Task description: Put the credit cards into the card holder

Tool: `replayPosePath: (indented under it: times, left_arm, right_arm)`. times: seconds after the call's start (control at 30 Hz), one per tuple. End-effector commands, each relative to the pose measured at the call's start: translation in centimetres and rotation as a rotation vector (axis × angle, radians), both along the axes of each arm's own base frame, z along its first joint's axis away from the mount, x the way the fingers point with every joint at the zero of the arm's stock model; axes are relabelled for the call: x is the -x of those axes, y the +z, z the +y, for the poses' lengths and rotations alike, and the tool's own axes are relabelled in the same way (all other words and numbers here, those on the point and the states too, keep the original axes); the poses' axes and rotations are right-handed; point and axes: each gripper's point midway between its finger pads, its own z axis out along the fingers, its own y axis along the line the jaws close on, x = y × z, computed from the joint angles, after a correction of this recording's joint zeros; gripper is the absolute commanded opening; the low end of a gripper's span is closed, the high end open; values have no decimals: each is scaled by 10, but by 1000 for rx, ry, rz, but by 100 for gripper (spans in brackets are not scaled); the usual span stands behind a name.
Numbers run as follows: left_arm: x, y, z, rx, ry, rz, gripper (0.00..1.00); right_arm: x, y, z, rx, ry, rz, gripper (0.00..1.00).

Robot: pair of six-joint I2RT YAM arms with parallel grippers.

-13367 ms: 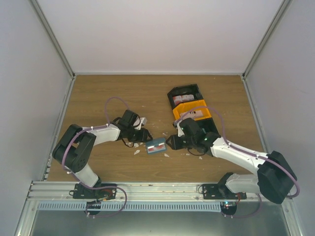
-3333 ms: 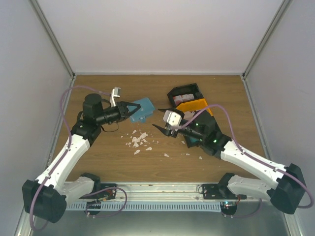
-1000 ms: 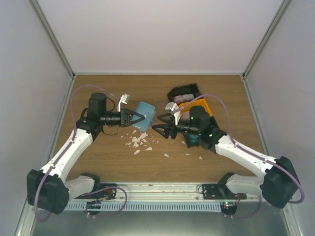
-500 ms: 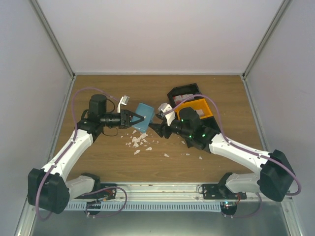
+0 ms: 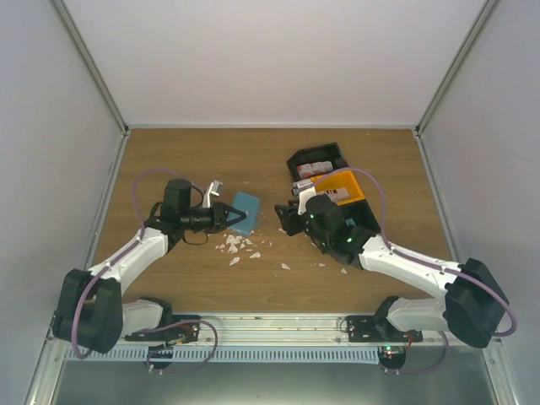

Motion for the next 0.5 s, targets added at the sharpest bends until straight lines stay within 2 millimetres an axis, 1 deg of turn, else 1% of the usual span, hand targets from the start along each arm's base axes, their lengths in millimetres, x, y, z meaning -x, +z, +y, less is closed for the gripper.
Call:
replayPosePath:
  times: [0.0,0.07,0.2,0.37,0.47]
  left_arm:
    - [-18,-38,-1,-37,81,-35,0]
    - [-17,-60,-4,-49,88,-12,0]
    - [-18,-87,-14,-61,94,15,0]
    - [-16,-102,-23,-60,119,2,0]
    - [-14,-113,-26,-81,143,8,0]
  right_arm:
    - [7,-19,3,-100,-28,115,48]
    - [9,-30,9,-110,-18,163,52]
    - [11,-55,21,-103,9,257,55]
    - [11,-87,24,-47,-14,363,56]
    - [11,-101,25,-9,-26,409,56]
